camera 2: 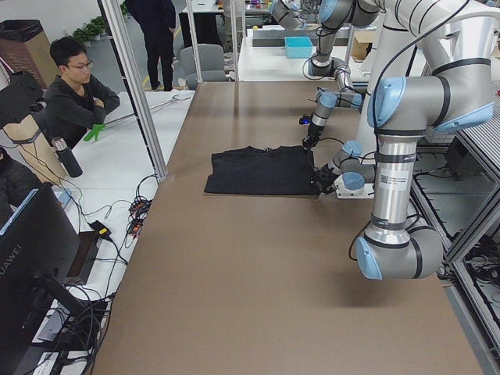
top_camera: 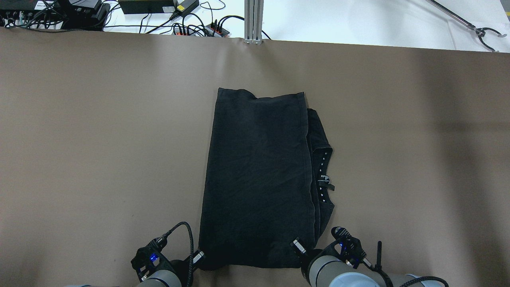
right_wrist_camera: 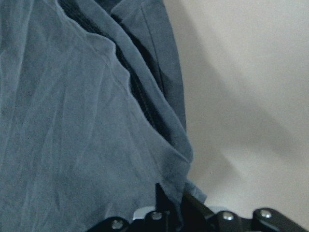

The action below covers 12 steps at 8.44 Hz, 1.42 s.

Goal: Fold clothes
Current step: 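Grasp the near edge of the shirt with both grippers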

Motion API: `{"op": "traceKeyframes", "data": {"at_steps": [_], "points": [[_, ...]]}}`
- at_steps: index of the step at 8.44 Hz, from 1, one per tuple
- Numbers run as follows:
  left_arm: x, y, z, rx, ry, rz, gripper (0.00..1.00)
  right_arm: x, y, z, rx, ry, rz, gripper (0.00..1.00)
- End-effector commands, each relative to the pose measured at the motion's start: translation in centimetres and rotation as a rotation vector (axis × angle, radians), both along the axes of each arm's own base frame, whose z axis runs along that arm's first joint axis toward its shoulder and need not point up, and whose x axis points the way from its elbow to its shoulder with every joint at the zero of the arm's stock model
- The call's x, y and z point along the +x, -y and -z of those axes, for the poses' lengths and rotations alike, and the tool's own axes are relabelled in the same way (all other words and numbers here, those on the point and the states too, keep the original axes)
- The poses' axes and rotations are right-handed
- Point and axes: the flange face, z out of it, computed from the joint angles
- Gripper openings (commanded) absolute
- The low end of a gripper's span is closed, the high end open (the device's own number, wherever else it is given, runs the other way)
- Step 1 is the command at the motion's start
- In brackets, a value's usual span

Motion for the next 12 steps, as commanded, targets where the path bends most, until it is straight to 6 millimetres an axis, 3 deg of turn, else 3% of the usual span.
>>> {"op": "traceKeyframes", "data": {"at_steps": [1, 4, 7, 10, 12], "points": [[0.7, -1.4, -0.1, 0.000, -0.001, -0.005, 0.56, 0.0, 0.1, 0.1, 0.000, 0.001, -0.002, 0.00], [1.3, -1.5, -0.6, -0.005, 0.008, -0.007, 0.37, 0.0, 0.1, 0.1, 0.000, 0.001, -0.002, 0.00], [1.1, -1.2, -0.9, -0.005, 0.012, -0.004, 0.00, 0.0, 0.1, 0.1, 0.000, 0.001, -0.002, 0.00], [-0.6, -0.9, 1.1, -0.005, -0.031, -0.001, 0.00, 0.2, 0.1, 0.2, 0.001, 0.006, -0.003, 0.00], [-3.0, -1.3, 3.6, -0.018, -0.100, 0.007, 0.00, 0.7, 0.3, 0.7, 0.002, 0.016, -0.008, 0.00]]}}
